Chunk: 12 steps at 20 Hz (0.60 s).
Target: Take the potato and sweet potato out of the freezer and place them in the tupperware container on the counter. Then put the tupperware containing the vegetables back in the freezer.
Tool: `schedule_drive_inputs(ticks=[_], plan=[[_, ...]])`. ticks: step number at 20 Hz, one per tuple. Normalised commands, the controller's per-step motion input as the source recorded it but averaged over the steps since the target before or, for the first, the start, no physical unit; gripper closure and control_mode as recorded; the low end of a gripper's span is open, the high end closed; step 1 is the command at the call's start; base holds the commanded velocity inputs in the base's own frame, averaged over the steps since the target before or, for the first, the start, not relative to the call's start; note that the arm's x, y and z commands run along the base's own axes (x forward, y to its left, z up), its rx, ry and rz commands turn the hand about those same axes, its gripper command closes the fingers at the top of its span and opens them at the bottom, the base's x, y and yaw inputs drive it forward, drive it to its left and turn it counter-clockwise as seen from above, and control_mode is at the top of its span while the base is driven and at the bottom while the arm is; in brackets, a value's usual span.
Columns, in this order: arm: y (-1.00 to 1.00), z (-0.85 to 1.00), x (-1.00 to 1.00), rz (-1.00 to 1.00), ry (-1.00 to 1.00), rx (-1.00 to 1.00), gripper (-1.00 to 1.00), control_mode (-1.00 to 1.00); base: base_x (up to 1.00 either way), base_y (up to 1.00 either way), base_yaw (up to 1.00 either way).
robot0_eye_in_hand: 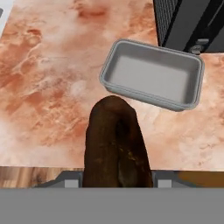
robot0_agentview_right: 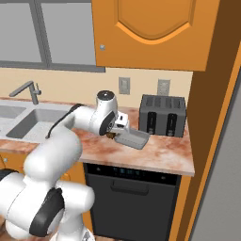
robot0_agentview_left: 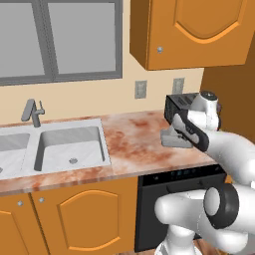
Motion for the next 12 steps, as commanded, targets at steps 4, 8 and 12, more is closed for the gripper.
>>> schedule_drive_inputs(ticks=[4,8,12], plan=[[-0.1,-0.31,0.63,0.06,0.07,0.0,1.0,-1.0,0.0,0.0,0.0],[-0.25,-0.32,0.45,0.03,0.05,0.0,1.0,-1.0,0.0,0.0,0.0],[-0.23,-0.41,0.4,0.02,0.05,0.0,1.0,-1.0,0.0,0.0,0.0]])
